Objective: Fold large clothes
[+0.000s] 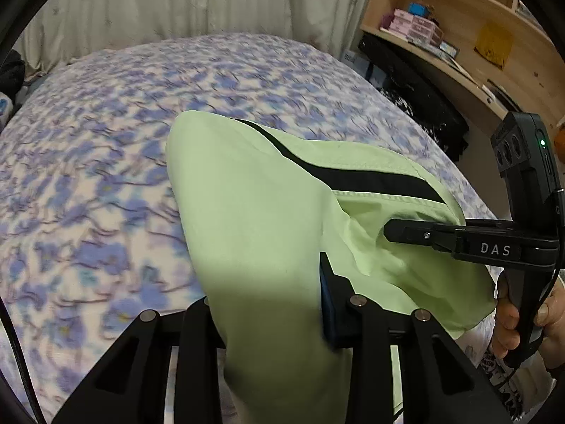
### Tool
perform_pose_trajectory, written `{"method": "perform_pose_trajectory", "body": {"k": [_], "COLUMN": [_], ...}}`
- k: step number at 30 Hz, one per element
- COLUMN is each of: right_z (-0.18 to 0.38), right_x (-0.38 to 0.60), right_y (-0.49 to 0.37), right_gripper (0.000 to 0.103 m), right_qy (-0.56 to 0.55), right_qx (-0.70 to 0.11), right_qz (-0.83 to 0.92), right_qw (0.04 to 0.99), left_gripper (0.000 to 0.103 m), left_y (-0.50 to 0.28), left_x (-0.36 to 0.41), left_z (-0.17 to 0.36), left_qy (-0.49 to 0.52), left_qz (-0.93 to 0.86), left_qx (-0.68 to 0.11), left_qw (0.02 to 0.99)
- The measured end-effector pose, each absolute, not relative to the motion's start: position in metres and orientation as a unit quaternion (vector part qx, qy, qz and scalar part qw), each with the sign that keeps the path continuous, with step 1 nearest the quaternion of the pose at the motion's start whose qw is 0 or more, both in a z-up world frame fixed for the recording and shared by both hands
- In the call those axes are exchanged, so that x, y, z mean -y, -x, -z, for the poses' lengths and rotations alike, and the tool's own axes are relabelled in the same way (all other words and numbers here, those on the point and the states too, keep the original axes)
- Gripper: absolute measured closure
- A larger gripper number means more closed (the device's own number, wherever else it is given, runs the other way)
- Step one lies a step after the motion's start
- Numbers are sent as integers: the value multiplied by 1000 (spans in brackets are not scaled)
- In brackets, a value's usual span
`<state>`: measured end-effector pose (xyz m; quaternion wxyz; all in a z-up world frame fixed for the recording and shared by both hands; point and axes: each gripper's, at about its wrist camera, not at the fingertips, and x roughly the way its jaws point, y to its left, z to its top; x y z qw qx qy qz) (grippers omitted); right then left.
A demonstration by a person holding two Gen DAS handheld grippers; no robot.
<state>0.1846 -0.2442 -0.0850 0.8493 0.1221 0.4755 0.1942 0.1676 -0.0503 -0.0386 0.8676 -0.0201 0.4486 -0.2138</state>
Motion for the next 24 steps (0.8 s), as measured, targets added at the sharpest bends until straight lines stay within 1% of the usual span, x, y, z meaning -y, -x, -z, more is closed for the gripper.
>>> {"method": "perform_pose_trajectory", "body": {"k": [6,13,18,24], "right_z": [54,25,14,15], "right_x": [188,113,64,16], "right_y": [-197,-235,-279,-344], "right_gripper": [92,92,92,92], "right_qy": [-108,-96,-95,-101], "right_qx": [-445,-416,-396,-376], "right_qz": [-234,-269,-281,-281], "right_qw": [858,863,869,877], "left_gripper": [72,72,71,71], "left_y": [-173,-208,-249,-327], "left_x": [-14,-98,-141,-197], "left_z": [3,-31,-44,-39], "left_qy": [18,10,-15,-38], "left_qz": [189,160,150,144], "left_qx": [-428,-408,-385,-373], "left_qw": [883,899,911,916]}}
